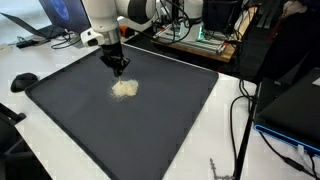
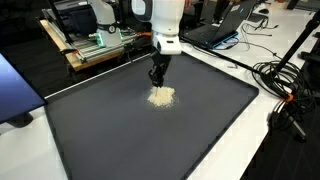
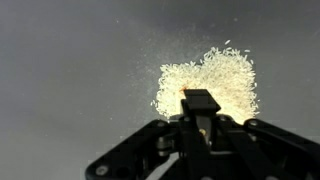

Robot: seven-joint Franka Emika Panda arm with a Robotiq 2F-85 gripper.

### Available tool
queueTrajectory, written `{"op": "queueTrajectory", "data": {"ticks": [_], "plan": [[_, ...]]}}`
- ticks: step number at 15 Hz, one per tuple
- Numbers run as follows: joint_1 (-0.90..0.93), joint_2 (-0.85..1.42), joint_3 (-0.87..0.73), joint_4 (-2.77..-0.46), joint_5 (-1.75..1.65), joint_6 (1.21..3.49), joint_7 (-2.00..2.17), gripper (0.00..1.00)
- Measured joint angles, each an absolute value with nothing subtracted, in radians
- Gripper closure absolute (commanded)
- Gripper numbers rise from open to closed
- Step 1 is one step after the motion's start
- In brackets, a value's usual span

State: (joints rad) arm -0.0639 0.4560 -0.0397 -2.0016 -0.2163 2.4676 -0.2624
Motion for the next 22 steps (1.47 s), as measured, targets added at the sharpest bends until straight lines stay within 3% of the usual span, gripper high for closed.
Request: {"op": "queueTrajectory", "data": {"ticks": [22], "plan": [[-0.046, 0.312, -0.023, -2.021, -0.216, 2.33, -0.26, 0.97]]}}
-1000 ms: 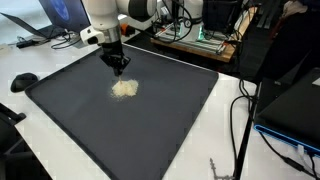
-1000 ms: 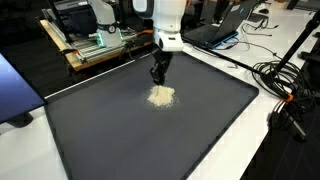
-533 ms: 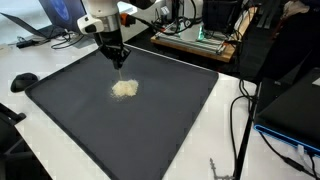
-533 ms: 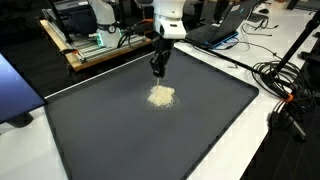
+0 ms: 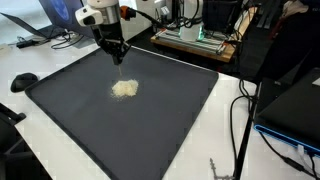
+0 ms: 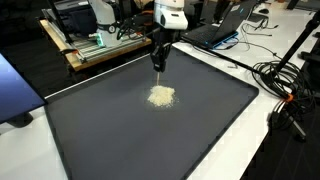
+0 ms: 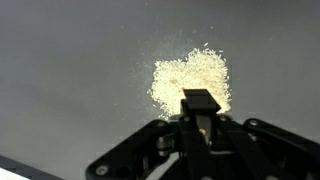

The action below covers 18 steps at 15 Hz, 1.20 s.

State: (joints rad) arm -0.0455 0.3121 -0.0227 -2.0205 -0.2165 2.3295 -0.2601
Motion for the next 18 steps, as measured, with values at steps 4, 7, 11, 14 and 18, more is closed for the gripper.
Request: {"op": "queueTrajectory", "data": {"ticks": [4, 7, 11, 14, 18], "plan": [[-0.047, 0.311, -0.02, -2.02, -0.201, 2.314, -0.269, 0.97], [-0.06, 0.307, -0.02, -2.011, -0.146, 2.303, -0.302, 0.97], [-0.119, 0.307, -0.017, -1.981, -0.01, 2.275, -0.43, 0.97], [-0.18, 0.317, -0.014, -1.935, 0.098, 2.205, -0.56, 0.97], [-0.252, 0.388, -0.014, -1.819, 0.19, 2.072, -0.685, 0.97]]}}
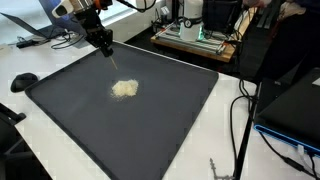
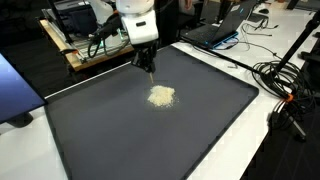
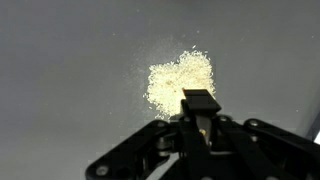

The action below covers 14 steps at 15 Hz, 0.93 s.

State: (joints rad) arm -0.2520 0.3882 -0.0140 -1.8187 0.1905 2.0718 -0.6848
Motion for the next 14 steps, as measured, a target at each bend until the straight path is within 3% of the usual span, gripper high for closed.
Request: {"op": "queueTrajectory", "data": {"ticks": [14], "plan": [[-0.391, 0.823, 0.024, -1.266, 0.35, 1.671, -0.772, 0.97]]}}
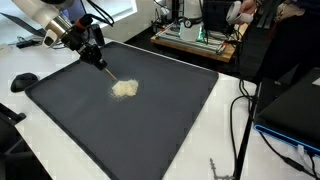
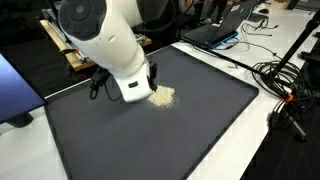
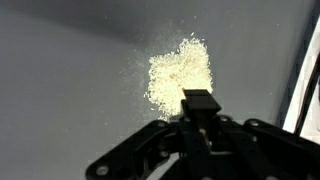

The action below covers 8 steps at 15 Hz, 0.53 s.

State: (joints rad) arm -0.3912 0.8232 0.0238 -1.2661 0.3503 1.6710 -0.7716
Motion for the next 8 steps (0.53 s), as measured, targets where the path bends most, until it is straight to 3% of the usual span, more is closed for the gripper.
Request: {"op": "queueTrajectory", "data": {"ticks": [8], "plan": [[-0.453, 0.974, 0.055, -1.037, 0.382, 1.522, -0.774, 0.97]]}}
